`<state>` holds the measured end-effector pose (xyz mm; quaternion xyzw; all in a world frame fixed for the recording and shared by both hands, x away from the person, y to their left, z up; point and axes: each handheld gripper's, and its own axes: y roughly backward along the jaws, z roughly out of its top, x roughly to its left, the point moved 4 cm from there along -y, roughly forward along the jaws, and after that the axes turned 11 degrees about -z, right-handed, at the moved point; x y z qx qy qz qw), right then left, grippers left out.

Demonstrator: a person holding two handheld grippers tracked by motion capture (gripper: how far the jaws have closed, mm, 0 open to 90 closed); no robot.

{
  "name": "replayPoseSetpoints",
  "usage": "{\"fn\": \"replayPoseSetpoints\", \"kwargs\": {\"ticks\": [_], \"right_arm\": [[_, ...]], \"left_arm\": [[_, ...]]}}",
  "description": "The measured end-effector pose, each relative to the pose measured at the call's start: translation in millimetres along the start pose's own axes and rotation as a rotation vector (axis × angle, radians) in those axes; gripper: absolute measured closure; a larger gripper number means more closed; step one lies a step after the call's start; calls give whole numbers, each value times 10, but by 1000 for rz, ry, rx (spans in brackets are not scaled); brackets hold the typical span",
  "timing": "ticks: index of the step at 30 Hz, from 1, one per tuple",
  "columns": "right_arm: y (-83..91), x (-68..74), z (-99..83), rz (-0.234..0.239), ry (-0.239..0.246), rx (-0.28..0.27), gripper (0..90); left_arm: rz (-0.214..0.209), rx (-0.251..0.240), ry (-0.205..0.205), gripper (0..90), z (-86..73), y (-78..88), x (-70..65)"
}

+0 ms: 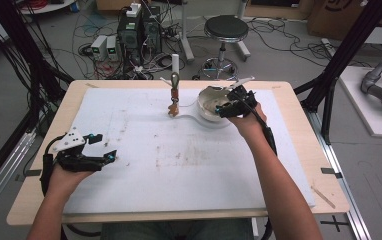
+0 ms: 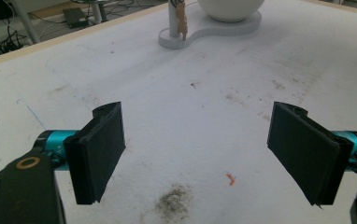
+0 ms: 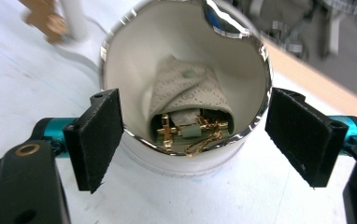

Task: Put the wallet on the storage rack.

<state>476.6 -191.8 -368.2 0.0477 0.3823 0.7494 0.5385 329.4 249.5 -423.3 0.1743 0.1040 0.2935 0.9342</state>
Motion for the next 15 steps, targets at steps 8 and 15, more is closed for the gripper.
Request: {"fn": "replayPoseSetpoints", "kwargs": {"ticks": [8,15], "right_arm": [[244,-66,-279,51,-54,-70,197],[418,-83,-503,86,-105,-128,197]], "left_arm": [[1,-6,0,191,9,-31,-14],[2,-8,0,191,8,-61,-25]]}}
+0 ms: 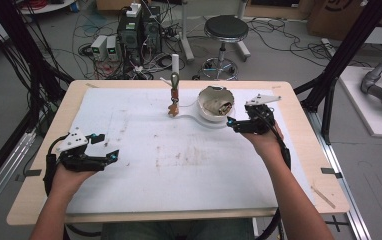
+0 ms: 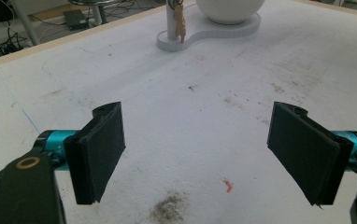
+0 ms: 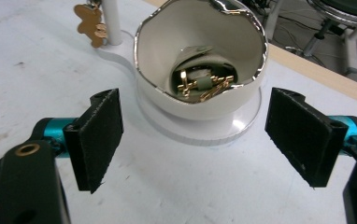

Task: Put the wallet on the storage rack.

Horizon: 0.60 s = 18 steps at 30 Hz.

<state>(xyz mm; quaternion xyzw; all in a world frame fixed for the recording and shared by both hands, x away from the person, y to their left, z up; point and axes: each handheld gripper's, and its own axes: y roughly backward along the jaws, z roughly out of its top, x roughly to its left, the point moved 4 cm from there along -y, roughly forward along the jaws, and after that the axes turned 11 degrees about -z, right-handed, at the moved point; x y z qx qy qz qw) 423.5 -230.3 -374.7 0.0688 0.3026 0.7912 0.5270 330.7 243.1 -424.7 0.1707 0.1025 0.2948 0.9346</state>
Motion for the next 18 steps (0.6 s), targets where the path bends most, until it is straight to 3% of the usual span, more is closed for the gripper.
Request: {"fn": "replayPoseSetpoints", "kwargs": {"ticks": [12,18], "right_arm": [[224,73,-396,39,-83,-111,197],[277,141,-555,52,-89,-146,197]], "left_arm": [[-4,4,-1,190,-8,-25,-3],[-4,3,3,191,-13,-46,-2]]}}
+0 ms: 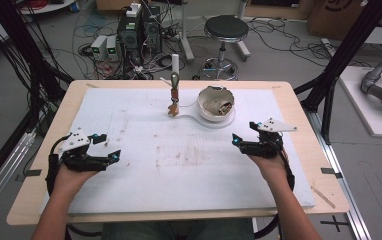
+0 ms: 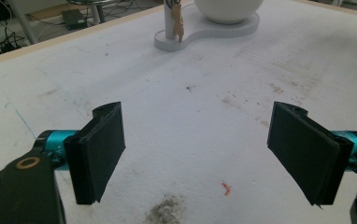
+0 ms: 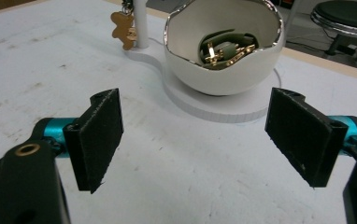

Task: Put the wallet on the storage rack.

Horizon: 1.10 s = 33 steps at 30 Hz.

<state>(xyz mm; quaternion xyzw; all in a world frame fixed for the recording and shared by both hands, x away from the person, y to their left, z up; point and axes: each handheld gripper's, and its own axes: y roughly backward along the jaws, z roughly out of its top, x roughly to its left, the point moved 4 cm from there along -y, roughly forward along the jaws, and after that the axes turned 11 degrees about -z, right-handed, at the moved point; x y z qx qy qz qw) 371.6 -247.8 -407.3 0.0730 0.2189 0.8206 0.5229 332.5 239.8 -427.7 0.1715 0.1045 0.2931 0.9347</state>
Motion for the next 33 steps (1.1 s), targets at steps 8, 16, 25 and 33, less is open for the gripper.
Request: {"fn": "replayPoseSetpoints", "kwargs": {"ticks": [8,16,25,33], "right_arm": [[42,25,-160,13,-1,-11,197],[2,-27,-339,12,-20,15,196],[-22,-75,-412,2,-22,33,196],[1,-107,-426,-8,-25,32,197]], "left_arm": [[-2,-2,4,190,-14,-38,-6],[8,-28,6,190,11,-51,14],[10,-25,0,191,8,-78,20],[1,-21,0,191,11,-104,23]]}}
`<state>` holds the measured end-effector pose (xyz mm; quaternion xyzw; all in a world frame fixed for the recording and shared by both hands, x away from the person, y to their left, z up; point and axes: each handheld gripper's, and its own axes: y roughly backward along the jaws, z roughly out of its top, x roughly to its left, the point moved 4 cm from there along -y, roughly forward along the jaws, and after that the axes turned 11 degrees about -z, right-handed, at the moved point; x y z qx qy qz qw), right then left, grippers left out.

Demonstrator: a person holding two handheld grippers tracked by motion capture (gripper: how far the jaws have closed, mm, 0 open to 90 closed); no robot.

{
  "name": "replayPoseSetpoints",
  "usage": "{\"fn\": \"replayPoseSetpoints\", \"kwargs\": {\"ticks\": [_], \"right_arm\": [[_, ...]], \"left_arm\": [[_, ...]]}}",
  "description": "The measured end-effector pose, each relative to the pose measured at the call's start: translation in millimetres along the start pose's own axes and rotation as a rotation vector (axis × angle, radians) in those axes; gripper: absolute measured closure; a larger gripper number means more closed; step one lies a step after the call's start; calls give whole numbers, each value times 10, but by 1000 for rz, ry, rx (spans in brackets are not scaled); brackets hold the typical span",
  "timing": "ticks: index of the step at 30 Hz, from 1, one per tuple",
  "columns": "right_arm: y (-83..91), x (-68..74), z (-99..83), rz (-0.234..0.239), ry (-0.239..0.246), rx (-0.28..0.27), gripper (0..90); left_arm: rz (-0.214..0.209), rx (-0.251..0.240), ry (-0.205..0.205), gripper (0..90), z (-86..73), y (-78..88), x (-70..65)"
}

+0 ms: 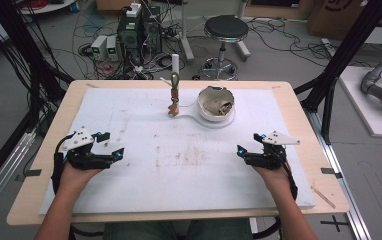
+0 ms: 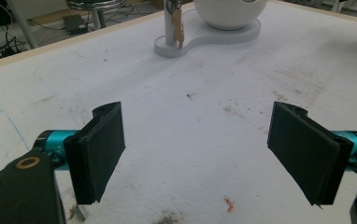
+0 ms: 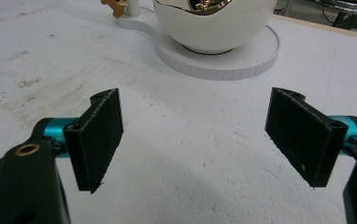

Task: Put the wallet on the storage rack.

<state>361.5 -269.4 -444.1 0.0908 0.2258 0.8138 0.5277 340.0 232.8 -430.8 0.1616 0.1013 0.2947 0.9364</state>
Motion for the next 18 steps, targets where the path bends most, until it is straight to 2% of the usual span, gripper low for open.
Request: {"fn": "replayPoseSetpoints", "kwargs": {"ticks": [18], "right_arm": [[-21,-32,-18,0,-5,11,196]], "left_arm": [[5,11,13,190,-33,4,22]]}}
